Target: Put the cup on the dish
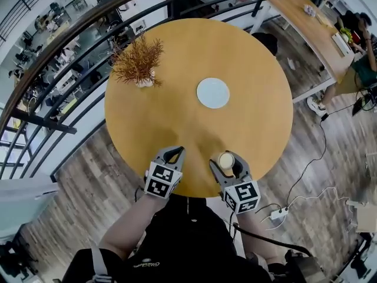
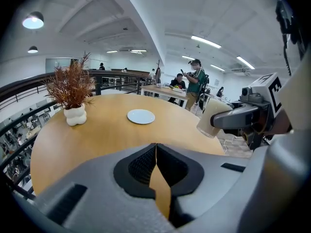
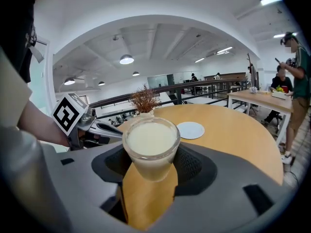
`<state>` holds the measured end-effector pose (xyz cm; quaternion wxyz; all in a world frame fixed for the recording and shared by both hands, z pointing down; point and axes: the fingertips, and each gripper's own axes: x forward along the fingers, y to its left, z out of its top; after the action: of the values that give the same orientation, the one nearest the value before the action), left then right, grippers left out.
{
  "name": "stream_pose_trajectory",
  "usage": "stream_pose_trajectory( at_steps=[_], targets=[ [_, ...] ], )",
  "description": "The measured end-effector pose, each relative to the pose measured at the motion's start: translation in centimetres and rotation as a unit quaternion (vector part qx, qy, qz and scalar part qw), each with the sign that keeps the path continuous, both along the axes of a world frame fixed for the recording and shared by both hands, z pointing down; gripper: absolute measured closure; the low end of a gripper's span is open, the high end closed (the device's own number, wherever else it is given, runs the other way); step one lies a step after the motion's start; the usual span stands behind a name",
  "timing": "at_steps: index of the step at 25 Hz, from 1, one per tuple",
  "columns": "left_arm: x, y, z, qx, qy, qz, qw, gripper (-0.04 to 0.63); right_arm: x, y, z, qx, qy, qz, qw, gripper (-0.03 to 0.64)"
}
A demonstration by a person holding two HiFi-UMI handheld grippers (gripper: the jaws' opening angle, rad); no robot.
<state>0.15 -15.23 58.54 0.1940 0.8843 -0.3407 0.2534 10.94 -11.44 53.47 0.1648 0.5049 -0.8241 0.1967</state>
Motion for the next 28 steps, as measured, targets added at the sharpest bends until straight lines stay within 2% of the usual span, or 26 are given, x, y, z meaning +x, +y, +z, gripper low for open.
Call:
stream_pose_trajectory(
  at_steps=[16,21,28],
  targets=[
    [2.1,-3.2,2.1,-0.014,-0.006,0.012,0.9998,0.586,1.0,-4.5,2.5,-0.010,0.012,0.001,1.000,0.364],
    [3.8,-4.6,2.0,-0.008,-0.018,0.018,0.9996,0.586,2.2,-7.1,3.3,-0.011,0.019,-0.004,1.000,0.364],
    [4.1,-6.8,2.7,-0.013,-0.020,0.019,0.9995,0.586,2.0,-13.0,3.6,0.003,0.032,-0.006,0.999,0.364]
  ],
)
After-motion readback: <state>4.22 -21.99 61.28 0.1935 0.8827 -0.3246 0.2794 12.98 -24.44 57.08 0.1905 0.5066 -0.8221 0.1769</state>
